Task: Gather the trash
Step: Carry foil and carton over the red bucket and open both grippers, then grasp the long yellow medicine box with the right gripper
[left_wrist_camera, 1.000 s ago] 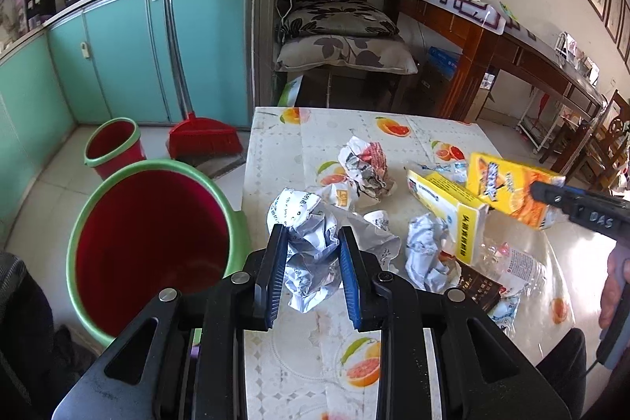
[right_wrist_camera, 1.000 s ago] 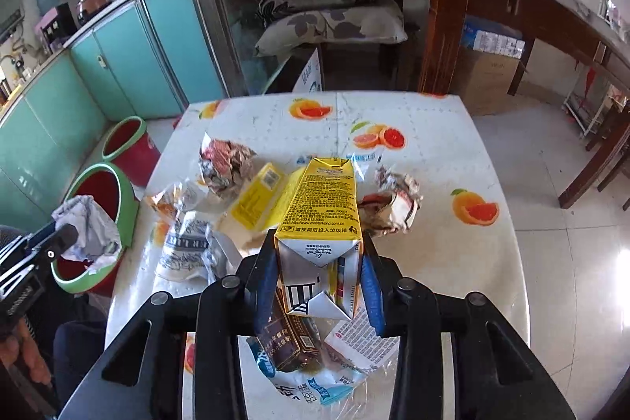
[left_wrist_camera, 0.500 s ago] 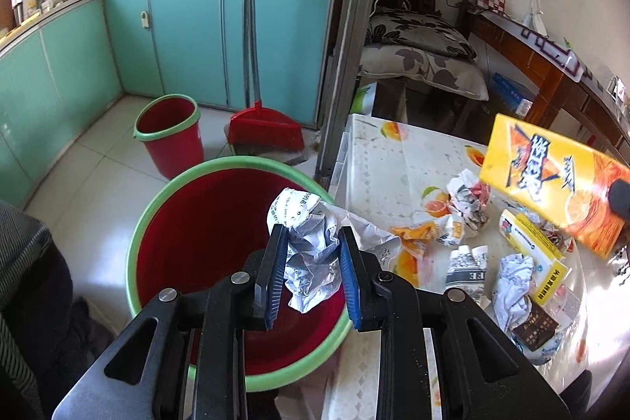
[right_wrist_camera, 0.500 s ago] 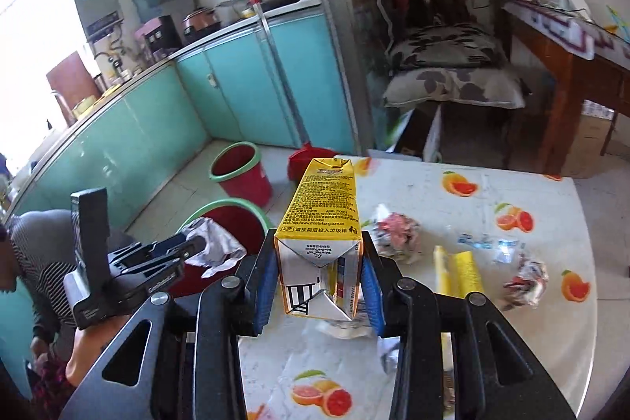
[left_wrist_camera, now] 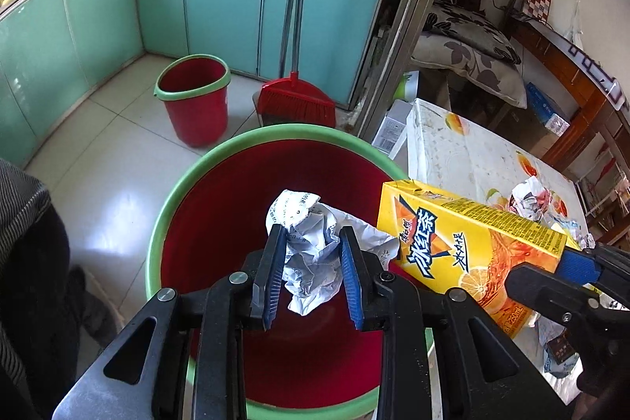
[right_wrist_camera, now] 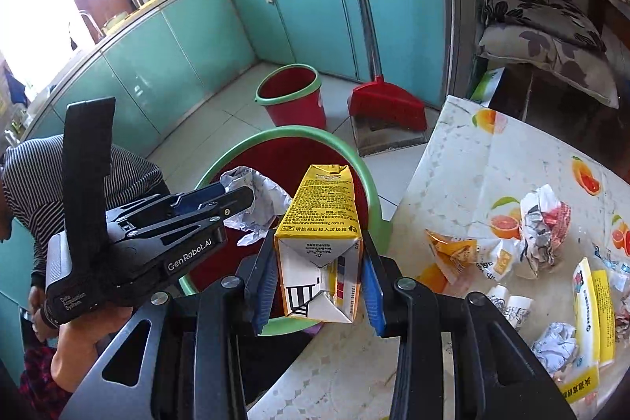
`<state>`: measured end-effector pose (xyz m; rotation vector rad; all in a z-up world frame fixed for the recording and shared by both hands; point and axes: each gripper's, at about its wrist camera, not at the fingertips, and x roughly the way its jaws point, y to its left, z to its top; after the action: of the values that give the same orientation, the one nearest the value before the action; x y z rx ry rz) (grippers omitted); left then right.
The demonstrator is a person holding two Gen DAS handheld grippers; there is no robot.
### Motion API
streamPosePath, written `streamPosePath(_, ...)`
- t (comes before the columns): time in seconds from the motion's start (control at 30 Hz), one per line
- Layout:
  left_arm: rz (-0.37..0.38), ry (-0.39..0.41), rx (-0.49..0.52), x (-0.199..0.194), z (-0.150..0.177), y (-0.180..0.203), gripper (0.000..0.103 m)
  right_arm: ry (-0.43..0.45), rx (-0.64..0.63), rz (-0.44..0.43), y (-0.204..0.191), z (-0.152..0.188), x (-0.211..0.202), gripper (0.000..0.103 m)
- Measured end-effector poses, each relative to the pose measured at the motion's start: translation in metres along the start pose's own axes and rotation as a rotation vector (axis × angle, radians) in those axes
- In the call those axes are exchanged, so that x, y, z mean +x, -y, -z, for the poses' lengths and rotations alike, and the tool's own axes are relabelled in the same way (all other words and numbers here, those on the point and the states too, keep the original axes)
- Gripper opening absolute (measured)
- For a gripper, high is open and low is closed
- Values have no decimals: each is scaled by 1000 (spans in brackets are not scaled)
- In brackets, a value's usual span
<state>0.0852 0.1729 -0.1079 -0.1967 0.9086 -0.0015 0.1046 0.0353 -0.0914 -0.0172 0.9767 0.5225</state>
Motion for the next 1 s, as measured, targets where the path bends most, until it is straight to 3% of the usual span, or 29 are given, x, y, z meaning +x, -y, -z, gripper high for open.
streamPosePath(0.1,-16,1,-23,4,-1,-3,36,-16,-7,1,-2,0,13,36)
streamPosePath(0.23,-26,19,-40,5,-1,-8,70,-14,-6,17,1,3,15,38)
streamPosePath(0.4,-47,31,-24,2,-2,-6,79,19,6,14,5,4,2,51)
streamPosePath(0.7,-39,85,33,-27,1,23,80,100,79,13,30,25,-61,52)
streamPosePath(1.0,94,91,139,-50,18,96,81,123,161,210,112,78,-149,56)
